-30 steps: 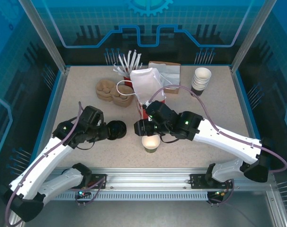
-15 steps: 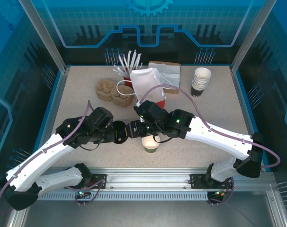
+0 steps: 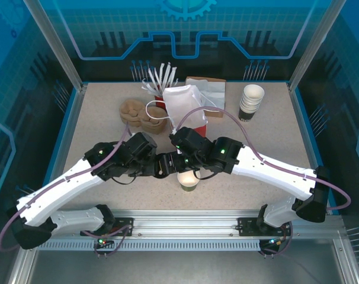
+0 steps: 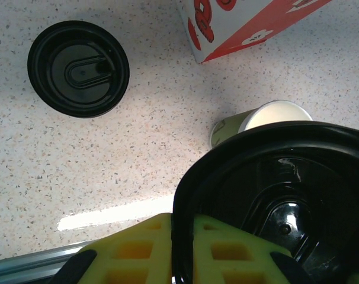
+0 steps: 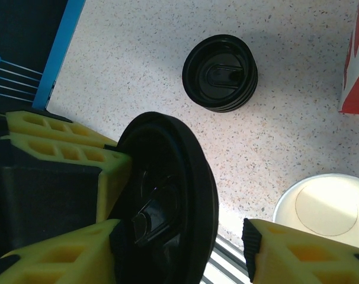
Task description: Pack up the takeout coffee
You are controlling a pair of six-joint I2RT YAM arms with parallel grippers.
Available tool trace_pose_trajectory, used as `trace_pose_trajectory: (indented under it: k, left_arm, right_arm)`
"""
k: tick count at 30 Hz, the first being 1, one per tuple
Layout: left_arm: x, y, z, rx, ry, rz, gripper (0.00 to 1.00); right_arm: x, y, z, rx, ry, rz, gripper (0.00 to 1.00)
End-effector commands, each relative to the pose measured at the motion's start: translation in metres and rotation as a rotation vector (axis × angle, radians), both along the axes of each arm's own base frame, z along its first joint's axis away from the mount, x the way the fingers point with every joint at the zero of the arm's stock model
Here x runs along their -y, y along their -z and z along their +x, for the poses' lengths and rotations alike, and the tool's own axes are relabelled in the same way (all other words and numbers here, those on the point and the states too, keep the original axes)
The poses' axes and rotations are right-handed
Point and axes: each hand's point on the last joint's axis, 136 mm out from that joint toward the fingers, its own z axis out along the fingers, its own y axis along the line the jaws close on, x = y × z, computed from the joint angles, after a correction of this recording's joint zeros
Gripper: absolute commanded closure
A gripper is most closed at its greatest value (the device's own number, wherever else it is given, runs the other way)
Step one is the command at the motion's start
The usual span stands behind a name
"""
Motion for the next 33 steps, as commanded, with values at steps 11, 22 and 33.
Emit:
trace_pose_trajectory:
  k: [11, 22, 33]
  left_arm:
    - [0.009, -0.013, 0.005, 0.036, 0.016, 0.007, 0.88]
    - [0.028, -0.052, 0.005, 0.162, 0.110, -0.163, 0.66]
    - [0.055, -0.101, 0.011, 0.527, 0.411, -0.272, 0.45]
  right_arm:
    - [0.024, 0.007, 0.004, -0.011, 0.038, -0.035, 0.85]
    - [0.047, 0.017, 0.008, -0.046, 0.063, -0.055, 1.00]
    - [0.101, 0.023, -0.001, -0.229, 0.110, -0.040, 1.00]
